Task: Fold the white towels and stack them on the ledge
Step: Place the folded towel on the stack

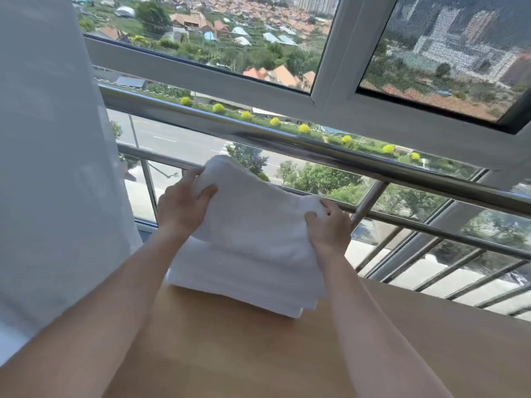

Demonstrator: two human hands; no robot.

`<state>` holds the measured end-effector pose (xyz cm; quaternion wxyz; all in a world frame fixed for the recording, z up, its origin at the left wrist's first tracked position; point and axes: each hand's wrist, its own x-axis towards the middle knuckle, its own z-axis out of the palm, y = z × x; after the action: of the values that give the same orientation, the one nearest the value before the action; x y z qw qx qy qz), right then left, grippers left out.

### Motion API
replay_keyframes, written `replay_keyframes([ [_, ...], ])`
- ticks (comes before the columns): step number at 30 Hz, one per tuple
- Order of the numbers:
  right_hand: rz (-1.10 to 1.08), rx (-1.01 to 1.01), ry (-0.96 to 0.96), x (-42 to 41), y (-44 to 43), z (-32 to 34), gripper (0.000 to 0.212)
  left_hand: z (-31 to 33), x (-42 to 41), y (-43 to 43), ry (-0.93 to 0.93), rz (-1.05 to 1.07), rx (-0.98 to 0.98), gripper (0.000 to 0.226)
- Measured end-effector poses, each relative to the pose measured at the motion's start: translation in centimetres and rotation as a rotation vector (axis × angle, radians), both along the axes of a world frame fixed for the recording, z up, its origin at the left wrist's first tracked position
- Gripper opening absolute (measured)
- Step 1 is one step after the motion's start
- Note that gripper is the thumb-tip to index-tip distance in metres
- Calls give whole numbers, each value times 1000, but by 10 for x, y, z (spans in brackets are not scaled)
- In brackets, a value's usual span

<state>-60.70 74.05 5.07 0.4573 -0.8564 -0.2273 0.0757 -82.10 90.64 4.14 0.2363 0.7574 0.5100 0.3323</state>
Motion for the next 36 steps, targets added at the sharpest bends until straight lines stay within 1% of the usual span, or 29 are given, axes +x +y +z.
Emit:
replay_keyframes([
  [2, -19, -121, 5, 3, 0, -12, 52, -9, -10, 20, 128, -26, -33, 47],
  [4, -15, -226, -46, 4, 2, -21, 55, -21, -10, 27, 279, -109, -37, 49],
  [6, -12, -279, -84, 3, 4, -25, 56, -31, -9, 27, 342, -137, -27, 50],
  [10, 7, -423, -94, 8, 10, -26, 59, -40, -8, 30, 335, -75, -2, 50],
  [12, 17, -460, -69, 14, 10, -22, 60, -39, -6, 33, 310, -78, -42, 49],
  [15, 43, -477, -98, 24, 11, -9, 54, -27, -5, 44, 143, -101, -164, 44],
  [17, 43, -470, -151, 26, 11, -2, 51, -17, -9, 51, 50, -89, -144, 44],
  [18, 47, -472, -163, 24, 11, -1, 50, -15, -11, 52, 41, -61, -101, 45],
  [20, 73, -512, -164, 19, 10, -5, 47, -15, -15, 50, 84, -8, -28, 48],
  [22, 98, -562, -121, 14, 7, -16, 47, -22, -17, 47, 160, -9, -80, 53],
  [23, 94, -563, -78, 12, 4, -22, 47, -26, -19, 45, 178, -22, -139, 56],
  [24, 75, -550, -38, 11, 1, -27, 46, -29, -21, 45, 157, -37, -189, 58],
  [26, 20, -511, -2, 15, -3, -29, 43, -27, -22, 51, 18, -67, -220, 56],
  [28, -25, -466, -39, 20, -5, -28, 38, -24, -22, 56, -121, -71, -179, 53],
  [29, -45, -436, -75, 21, -6, -28, 36, -24, -21, 56, -130, -65, -148, 52],
  [30, -59, -410, -105, 20, -7, -28, 34, -26, -21, 55, -95, -63, -130, 53],
  [32, -49, -412, -113, 13, -7, -30, 32, -37, -21, 50, 22, -56, -157, 57],
  [33, -39, -428, -101, 10, -8, -33, 32, -41, -22, 48, 51, -49, -179, 59],
  [36, -39, -464, -89, 6, -9, -39, 33, -40, -20, 48, 50, -60, -135, 62],
])
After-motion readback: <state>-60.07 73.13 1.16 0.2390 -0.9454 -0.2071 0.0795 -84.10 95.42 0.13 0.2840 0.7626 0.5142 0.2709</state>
